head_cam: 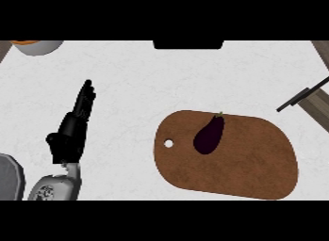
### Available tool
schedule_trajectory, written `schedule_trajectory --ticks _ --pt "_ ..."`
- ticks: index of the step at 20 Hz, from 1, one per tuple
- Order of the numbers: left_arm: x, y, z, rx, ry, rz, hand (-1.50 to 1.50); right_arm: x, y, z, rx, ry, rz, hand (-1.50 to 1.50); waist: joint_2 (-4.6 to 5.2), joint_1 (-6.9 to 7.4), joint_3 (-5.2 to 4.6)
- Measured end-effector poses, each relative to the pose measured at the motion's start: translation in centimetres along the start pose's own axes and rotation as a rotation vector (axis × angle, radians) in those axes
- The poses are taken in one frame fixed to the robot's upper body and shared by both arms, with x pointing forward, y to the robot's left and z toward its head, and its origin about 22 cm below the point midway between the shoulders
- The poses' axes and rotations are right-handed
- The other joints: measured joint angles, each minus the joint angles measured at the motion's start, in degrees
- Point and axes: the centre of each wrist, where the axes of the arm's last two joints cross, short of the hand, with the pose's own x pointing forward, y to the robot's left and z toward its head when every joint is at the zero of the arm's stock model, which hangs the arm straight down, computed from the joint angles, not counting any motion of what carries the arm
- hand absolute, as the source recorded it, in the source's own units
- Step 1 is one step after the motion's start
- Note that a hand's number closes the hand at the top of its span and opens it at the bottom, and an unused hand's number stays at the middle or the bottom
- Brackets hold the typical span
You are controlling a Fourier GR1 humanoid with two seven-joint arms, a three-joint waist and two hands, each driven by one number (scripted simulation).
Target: Pick the squash from the cutting board and place it in the tiered basket
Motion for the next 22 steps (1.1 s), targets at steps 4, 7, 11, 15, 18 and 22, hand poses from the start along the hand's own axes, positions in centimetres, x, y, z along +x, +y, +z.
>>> schedule_trajectory --ticks 4,7,11,15,18,22 --pt "0.2 -0.7 -0.3 -0.013 -0.011 0.006 0.00 0.5 -1.6 -1.7 0.056 -0.016 -0.077 1.50 0.25 0.83 0.06" --pt "0.2 -0.9 -0.4 -0.019 -0.017 0.006 0.00 0.9 -2.0 -3.3 0.071 -0.010 -0.108 1.50 0.42 1.39 0.13" --pt "0.5 -0.8 -0.5 -0.027 -0.014 0.007 0.00 1.4 -1.9 -5.0 0.058 0.014 -0.098 1.50 0.51 1.70 0.17" --pt "0.7 -1.5 -0.4 -0.034 -0.018 0.007 0.00 1.2 -2.0 -6.4 0.037 0.029 -0.069 1.50 0.69 2.24 0.22" --pt "0.8 -1.6 -0.9 -0.038 -0.018 0.008 0.00 0.5 -0.9 -7.4 0.035 0.040 -0.042 1.50 0.86 2.61 0.23" --pt "0.4 -1.7 -1.0 -0.048 -0.027 0.005 0.00 -0.2 0.5 -8.5 0.027 0.058 -0.011 1.50 1.03 3.16 0.24"
